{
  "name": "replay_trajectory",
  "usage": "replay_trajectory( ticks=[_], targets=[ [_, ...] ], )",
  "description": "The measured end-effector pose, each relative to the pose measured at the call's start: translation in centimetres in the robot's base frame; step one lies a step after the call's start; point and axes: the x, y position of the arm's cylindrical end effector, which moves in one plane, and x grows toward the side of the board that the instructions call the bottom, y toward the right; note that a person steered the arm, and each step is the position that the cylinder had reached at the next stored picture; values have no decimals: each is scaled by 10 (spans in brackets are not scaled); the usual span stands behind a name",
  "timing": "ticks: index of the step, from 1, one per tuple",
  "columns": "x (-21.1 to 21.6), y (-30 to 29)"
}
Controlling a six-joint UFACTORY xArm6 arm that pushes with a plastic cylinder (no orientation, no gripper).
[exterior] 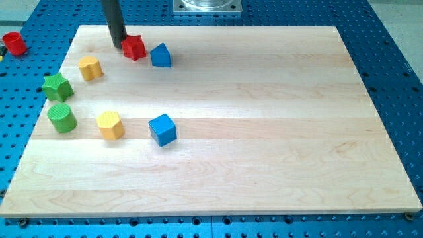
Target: Bring the red star above the blue cube
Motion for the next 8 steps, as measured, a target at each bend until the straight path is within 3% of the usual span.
replay_trajectory(
  ticks=[1,3,5,6,8],
  targets=[
    [-18,30],
    [67,29],
    [47,7],
    [84,3],
    [154,73]
  ],
)
